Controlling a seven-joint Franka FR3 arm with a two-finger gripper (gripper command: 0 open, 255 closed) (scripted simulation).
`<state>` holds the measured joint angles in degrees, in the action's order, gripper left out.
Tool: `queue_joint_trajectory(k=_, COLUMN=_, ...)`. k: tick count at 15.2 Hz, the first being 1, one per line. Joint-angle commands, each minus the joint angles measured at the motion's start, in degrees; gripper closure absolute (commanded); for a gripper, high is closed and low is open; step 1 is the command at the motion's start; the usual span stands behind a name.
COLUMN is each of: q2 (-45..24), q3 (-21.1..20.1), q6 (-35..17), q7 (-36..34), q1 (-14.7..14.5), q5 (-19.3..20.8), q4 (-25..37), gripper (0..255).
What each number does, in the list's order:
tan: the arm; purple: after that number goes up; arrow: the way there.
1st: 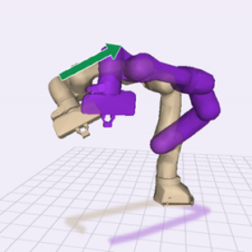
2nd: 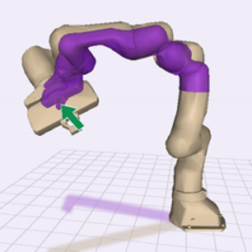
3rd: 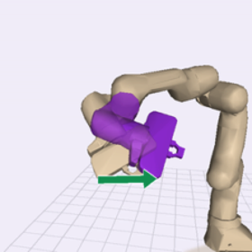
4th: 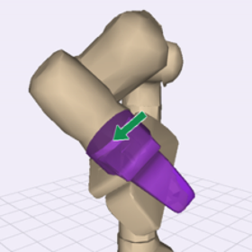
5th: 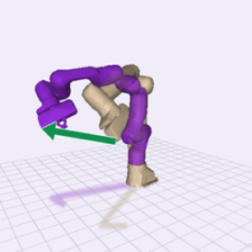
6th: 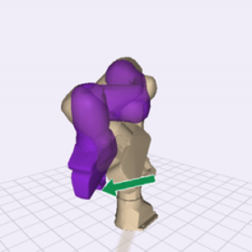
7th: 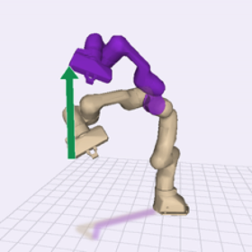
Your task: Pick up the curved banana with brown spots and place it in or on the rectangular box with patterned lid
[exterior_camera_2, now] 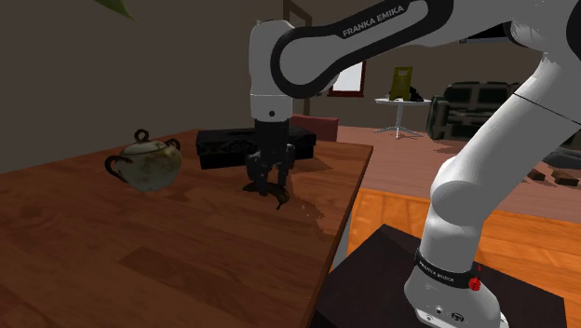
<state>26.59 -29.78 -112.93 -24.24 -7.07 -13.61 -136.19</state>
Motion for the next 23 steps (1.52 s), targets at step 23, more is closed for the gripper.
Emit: queue_joint_trajectory(k=23, q2=1.39, q3=2.08, q6=10.98, q7=-0.09, q1=0.43, q5=1.03, q4=9.59, gripper=255)
